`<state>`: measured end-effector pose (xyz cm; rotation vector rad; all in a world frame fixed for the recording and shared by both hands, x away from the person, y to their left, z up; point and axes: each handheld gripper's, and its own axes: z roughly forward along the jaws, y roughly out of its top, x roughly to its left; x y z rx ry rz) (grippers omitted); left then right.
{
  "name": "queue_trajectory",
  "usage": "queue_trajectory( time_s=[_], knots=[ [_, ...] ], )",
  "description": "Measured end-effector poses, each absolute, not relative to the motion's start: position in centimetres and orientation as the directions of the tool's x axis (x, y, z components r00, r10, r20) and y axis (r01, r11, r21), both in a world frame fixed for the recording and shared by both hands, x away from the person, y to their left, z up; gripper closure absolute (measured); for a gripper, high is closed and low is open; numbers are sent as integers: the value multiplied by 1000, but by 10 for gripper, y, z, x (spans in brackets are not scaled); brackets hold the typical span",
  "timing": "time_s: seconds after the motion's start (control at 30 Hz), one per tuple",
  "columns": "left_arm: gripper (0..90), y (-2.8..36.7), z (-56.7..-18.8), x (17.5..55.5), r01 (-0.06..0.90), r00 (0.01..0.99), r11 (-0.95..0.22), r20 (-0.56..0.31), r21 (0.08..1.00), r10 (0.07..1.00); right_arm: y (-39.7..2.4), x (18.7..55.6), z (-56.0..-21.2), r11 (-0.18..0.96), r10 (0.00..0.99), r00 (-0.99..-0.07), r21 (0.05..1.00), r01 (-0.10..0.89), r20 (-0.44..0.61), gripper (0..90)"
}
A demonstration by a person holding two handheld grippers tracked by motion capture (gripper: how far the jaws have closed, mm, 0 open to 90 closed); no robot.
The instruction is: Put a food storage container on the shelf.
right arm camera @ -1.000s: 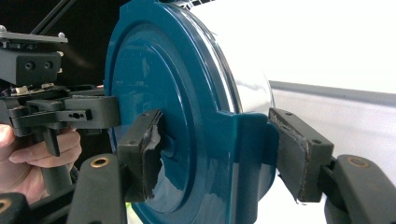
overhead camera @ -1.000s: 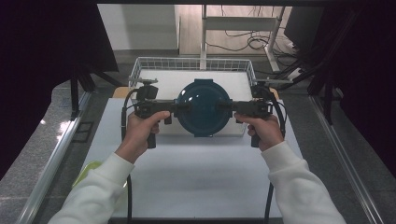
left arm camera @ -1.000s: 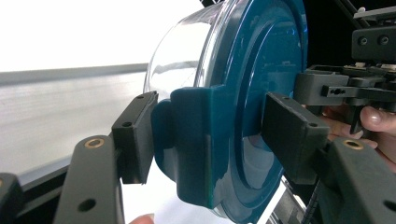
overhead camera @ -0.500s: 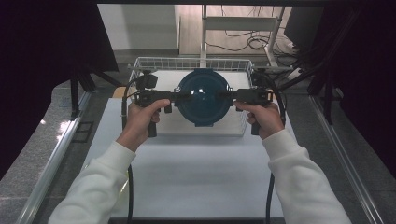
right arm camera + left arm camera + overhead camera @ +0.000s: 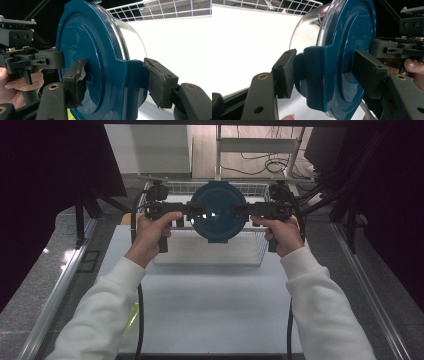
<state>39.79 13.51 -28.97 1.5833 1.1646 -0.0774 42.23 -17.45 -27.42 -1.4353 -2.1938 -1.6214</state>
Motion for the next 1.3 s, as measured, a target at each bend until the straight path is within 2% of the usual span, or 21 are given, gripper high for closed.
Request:
queue_trajectory(
  time_s=[0.7, 1.1, 1.3],
  knots=[
    [376, 148, -291, 435, 713, 489, 129, -620, 690, 614, -161, 461, -266, 32, 642, -555, 705, 708, 528, 371],
    [372, 149, -311, 460, 743, 462, 128, -642, 656, 612, -159, 487, -284, 32, 649, -519, 661, 750, 557, 371],
    [370, 148, -315, 468, 756, 426, 165, -667, 634, 612, -160, 497, -290, 10, 645, -489, 633, 774, 587, 370]
  ],
)
